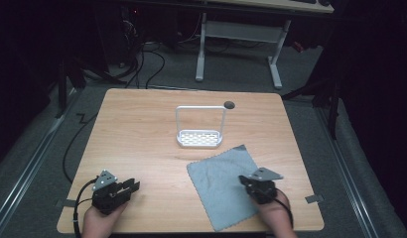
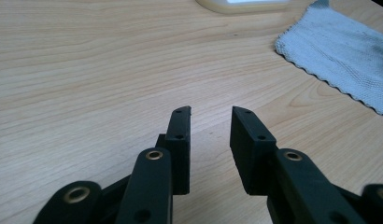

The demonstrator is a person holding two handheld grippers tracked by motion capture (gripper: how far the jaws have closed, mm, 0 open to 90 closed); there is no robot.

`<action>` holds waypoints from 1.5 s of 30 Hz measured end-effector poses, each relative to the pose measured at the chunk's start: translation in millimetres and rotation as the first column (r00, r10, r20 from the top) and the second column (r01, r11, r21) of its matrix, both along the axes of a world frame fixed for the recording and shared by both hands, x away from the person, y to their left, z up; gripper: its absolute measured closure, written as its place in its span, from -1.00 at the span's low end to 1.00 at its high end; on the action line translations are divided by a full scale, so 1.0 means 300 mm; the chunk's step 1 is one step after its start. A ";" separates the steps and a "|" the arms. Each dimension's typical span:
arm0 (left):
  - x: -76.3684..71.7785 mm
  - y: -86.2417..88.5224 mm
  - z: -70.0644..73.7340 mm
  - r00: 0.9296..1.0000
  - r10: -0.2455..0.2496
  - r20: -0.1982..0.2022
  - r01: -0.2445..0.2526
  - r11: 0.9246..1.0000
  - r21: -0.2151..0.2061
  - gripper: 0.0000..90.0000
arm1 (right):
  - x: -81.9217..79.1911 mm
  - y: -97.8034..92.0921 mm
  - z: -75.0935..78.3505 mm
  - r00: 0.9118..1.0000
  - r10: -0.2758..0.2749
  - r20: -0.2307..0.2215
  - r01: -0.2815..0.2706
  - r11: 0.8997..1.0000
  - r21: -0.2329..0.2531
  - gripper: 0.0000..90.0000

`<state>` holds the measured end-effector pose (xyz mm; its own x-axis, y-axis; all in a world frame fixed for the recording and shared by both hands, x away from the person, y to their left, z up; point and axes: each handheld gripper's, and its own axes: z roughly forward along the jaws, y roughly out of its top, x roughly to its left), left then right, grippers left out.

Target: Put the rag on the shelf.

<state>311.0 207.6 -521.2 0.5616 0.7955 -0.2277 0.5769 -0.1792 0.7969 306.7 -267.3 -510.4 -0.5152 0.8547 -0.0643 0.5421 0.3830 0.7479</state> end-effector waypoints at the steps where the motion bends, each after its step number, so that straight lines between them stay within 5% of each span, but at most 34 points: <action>1: 0.001 -0.005 0.000 1.000 -0.004 0.001 0.004 1.000 0.002 0.52 | -0.002 -0.051 -0.009 0.999 -0.045 0.001 0.045 0.999 -0.017 1.00; 5: -0.002 -0.038 0.004 1.000 -0.030 0.002 0.030 1.000 0.001 0.51 | -0.039 -0.115 -0.048 0.994 -0.102 -0.045 0.100 0.994 -0.046 1.00; 6: -0.003 -0.055 0.007 0.999 -0.050 0.002 0.050 0.999 0.000 0.51 | -0.055 -0.116 -0.050 0.994 -0.093 -0.055 0.092 0.996 -0.015 1.00; 9: -0.003 -0.113 0.010 0.994 -0.113 -0.002 0.113 0.994 0.009 0.44 | -0.099 -0.076 -0.051 0.997 -0.041 -0.072 0.043 0.999 0.014 1.00; 15: 0.019 -0.295 0.018 0.966 -0.258 -0.015 0.258 0.966 0.017 0.28 | -0.143 0.071 -0.053 0.989 0.115 -0.089 -0.111 0.993 0.049 0.92; 18: 0.048 -0.376 0.020 0.958 -0.288 -0.007 0.288 0.957 0.039 0.26 | -0.125 0.095 -0.039 0.993 0.105 -0.060 -0.101 0.993 0.063 0.78; 22: 0.107 -0.460 -0.011 0.959 -0.280 -0.042 0.283 0.948 0.148 0.26 | -0.008 0.096 -0.023 0.999 0.011 -0.034 -0.010 1.000 0.016 0.70; 23: 0.110 -0.465 -0.018 0.960 -0.275 -0.051 0.279 0.946 0.167 0.26 | 0.033 0.092 -0.031 0.999 -0.018 -0.051 0.019 1.000 0.022 0.66; 26: 0.085 -0.444 -0.023 0.959 -0.280 -0.044 0.283 0.942 0.179 0.26 | 0.036 0.105 -0.054 0.997 -0.012 -0.076 0.014 1.000 0.022 0.62; 31: -0.008 -0.365 -0.019 0.958 -0.284 -0.036 0.285 0.932 0.225 0.28 | -0.067 0.164 -0.061 0.992 0.105 -0.063 -0.102 0.994 0.045 0.62; 35: -0.051 -0.296 -0.016 0.962 -0.261 -0.076 0.271 0.948 0.169 0.28 | -0.124 0.188 -0.051 0.983 0.165 -0.085 -0.160 0.985 0.061 0.53; 36: -0.047 -0.282 -0.014 0.964 -0.251 -0.084 0.261 0.954 0.150 0.25 | -0.121 0.181 -0.030 0.988 0.151 -0.045 -0.147 0.986 0.078 0.44; 39: -0.002 -0.249 -0.002 0.981 -0.188 -0.043 0.192 0.975 0.109 0.21 | -0.109 0.160 -0.015 0.992 0.121 -0.020 -0.118 0.987 0.105 0.35; 41: 0.058 -0.243 -0.001 0.988 -0.146 -0.058 0.150 0.985 0.087 0.16 | -0.097 0.135 -0.017 0.996 0.091 -0.013 -0.089 0.989 0.116 0.27; 45: 0.154 -0.274 -0.014 0.996 -0.076 -0.055 0.085 0.981 0.173 0.17 | -0.076 0.099 -0.028 0.999 0.039 -0.005 -0.038 0.993 0.113 0.24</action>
<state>357.3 125.3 -525.5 0.6171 0.7780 -0.1176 0.5919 -0.3605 0.7209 283.8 -237.5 -518.7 -0.5482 0.8356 0.0351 0.5337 0.3172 0.7840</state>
